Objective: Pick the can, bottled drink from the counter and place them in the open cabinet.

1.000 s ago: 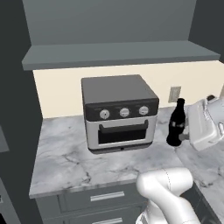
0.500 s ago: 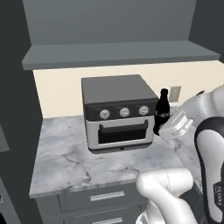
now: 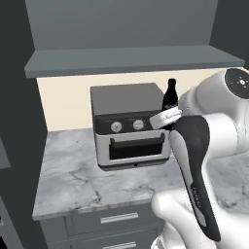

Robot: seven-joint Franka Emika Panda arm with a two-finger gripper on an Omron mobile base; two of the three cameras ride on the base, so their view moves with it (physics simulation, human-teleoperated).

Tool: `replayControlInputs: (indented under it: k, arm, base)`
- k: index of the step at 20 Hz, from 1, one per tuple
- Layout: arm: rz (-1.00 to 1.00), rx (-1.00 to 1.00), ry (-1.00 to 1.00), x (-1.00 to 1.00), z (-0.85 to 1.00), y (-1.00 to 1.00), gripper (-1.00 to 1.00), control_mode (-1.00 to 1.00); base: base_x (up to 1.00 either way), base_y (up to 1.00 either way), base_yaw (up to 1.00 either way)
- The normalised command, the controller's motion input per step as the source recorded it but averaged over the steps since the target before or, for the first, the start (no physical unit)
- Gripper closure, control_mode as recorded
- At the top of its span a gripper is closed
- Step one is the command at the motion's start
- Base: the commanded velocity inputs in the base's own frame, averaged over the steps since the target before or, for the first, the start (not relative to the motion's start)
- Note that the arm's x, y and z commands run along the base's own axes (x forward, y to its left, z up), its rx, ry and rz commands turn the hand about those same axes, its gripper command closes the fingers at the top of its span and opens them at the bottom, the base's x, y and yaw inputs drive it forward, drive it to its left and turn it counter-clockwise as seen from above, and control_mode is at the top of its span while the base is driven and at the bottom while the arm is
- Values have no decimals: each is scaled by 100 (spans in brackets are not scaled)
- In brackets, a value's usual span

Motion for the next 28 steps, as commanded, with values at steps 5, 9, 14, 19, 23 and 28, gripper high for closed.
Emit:
replayControlInputs:
  k: [5,9,14,19,23,28]
  arm:
    - [-29,0,10,11,58,6,100,-100]
    - [-31,3,0,13,25,29,100,-100]
    - [-16,2,0,23,39,47,100,-100]
    - [1,-7,-1,64,39,7,100,-100]
    - [1,-13,-6,42,35,0,100,-100]
    - [-1,-1,-5,68,16,13,100,-100]
  base:
    - [0,0,0]
    - [0,0,0]
    - [0,0,0]
    - [0,0,0]
    - [0,0,0]
    - [0,0,0]
